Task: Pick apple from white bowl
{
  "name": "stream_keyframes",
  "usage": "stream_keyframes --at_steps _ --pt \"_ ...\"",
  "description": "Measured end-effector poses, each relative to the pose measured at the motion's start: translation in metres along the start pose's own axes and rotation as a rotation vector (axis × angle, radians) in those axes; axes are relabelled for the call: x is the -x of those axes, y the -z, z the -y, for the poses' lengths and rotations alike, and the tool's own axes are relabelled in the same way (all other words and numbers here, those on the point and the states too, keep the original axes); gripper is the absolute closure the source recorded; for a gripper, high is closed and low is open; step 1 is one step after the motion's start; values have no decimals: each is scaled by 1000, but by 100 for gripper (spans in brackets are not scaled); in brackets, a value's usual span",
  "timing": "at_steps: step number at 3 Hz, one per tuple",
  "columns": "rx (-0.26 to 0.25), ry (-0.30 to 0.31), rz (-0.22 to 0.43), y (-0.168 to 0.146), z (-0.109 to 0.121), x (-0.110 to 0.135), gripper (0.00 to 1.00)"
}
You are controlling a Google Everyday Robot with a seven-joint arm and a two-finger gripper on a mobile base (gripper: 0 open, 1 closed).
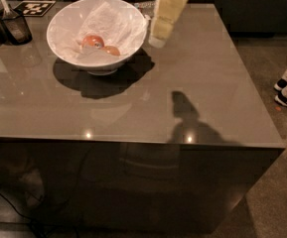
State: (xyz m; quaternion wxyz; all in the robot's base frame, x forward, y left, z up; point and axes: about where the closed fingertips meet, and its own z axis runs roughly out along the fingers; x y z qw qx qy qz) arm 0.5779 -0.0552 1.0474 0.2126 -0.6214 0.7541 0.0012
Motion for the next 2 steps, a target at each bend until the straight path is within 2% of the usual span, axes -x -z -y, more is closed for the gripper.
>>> stream_keyframes --at_steps 1,2 --pt "-40 18 52 9 9 21 0" --pt "-54 21 68 8 13 28 0"
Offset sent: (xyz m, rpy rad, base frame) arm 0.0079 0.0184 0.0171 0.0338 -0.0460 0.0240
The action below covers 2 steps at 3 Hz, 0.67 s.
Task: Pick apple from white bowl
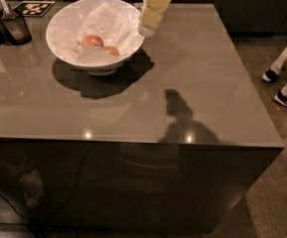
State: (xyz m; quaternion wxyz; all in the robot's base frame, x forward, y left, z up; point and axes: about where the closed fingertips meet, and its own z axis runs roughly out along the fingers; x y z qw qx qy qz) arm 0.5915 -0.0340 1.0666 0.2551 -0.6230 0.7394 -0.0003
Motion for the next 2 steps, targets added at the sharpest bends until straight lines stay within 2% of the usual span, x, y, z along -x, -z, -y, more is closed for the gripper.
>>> stream_keyframes --at_steps 1,2 --pt "-1 -39 -9 -44 47 40 0" --pt "-35 -39 25 -40 58 49 0"
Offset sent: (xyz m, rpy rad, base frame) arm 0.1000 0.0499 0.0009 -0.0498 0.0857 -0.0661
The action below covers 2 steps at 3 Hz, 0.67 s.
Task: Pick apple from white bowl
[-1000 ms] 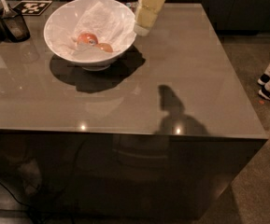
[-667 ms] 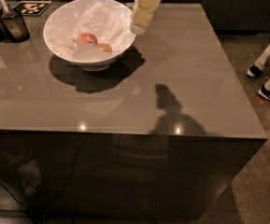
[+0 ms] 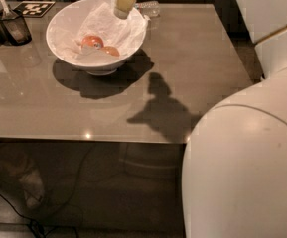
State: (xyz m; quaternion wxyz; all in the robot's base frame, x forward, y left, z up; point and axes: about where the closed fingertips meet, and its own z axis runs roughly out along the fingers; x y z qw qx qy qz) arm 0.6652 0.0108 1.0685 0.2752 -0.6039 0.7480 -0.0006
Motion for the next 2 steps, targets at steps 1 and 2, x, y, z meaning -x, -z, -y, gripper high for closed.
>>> stream_keyframes --at_steps 1,2 --pt "-1 0 1 -1 0 0 0" --pt "10 6 23 -22 8 18 0"
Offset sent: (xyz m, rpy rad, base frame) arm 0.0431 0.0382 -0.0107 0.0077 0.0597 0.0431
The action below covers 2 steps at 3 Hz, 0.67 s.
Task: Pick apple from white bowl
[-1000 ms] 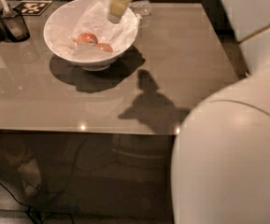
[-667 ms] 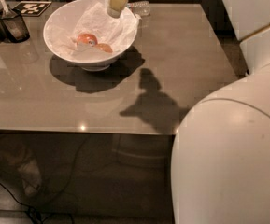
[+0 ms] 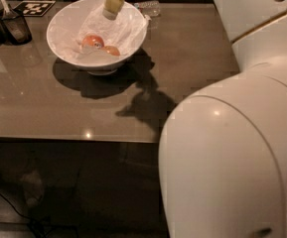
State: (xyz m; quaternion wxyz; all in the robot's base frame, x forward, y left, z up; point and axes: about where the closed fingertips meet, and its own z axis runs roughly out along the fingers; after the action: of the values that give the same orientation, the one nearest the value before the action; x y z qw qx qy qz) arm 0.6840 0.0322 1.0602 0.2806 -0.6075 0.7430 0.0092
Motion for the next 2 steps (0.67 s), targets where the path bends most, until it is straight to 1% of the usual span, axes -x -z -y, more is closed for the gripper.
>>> stream_keyframes --at_steps 1,2 --pt "20 -47 33 -57 24 24 0" --pt "7 -47 48 -62 28 29 0"
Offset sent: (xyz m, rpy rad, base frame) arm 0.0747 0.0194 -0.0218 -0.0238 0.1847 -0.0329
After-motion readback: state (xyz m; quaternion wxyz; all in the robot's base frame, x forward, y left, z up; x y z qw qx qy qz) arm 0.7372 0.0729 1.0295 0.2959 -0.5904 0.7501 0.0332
